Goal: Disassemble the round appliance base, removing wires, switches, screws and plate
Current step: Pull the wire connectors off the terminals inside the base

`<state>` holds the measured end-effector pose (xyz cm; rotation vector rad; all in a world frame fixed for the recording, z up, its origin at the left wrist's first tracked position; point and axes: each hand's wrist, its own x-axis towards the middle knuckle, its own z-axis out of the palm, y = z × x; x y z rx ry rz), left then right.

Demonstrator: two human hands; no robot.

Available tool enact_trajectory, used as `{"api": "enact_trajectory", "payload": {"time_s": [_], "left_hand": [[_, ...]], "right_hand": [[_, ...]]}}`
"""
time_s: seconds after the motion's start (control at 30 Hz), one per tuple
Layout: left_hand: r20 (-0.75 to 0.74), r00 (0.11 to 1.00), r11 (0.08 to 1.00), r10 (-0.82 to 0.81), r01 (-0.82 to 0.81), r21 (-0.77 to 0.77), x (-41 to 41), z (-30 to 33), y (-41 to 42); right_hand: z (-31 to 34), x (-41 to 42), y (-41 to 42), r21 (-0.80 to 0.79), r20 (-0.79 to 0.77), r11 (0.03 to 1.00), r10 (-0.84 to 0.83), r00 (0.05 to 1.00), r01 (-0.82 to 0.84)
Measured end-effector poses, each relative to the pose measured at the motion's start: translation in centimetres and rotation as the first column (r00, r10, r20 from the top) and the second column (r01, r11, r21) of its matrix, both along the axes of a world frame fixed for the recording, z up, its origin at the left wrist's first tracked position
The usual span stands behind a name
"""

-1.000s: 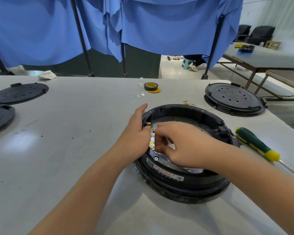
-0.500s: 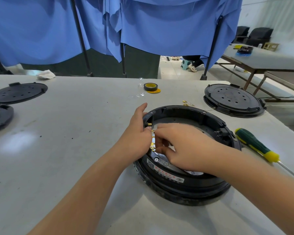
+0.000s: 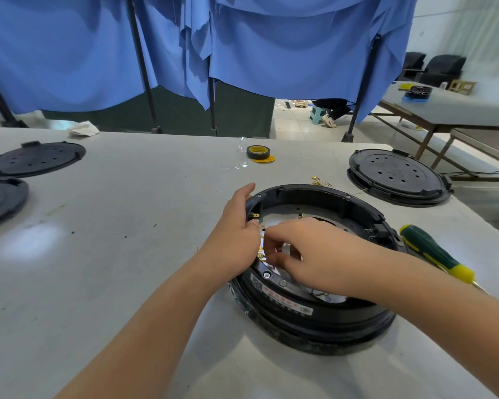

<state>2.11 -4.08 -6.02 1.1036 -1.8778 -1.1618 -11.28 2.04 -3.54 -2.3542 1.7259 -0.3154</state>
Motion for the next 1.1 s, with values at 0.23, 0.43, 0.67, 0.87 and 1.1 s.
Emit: {"api": "enact_trajectory", "payload": {"time_s": [0.23, 0.43, 0.67, 0.87, 1.1], "left_hand": [[-0.005, 1.0, 1.0, -0.008, 0.008, 0.001, 0.0, -0.2, -0.1], [-0.003, 1.0, 1.0, -0.026, 0.026, 0.014, 0.2, -0.1, -0.2], [-0.009, 0.999, 0.998, -0.048, 0.048, 0.027, 0.2, 0.1, -0.4], [-0.014, 0.999, 0.999, -0.042, 0.043, 0.027, 0.2, 0.1, -0.2], [0.013, 0.998, 0.997, -0.061, 0.061, 0.037, 0.3, 0.2, -0.5]], "right_hand": [[-0.1, 0.3, -0.1, -0.053, -0.039, 0.998, 0.044, 0.998, -0.046], [-0.7, 0.3, 0.0, -0.131, -0.014, 0.989, 0.067, 0.998, -0.068], [0.1, -0.4, -1.6, -0.044, 0.101, 0.984, 0.176, 0.979, -0.172], [-1.0, -0.6, -0.8, -0.131, 0.058, 0.982, 0.144, 0.988, -0.135], [-0.6, -0.8, -1.4, -0.072, 0.14, 0.985, 0.168, 0.976, -0.159]]}}
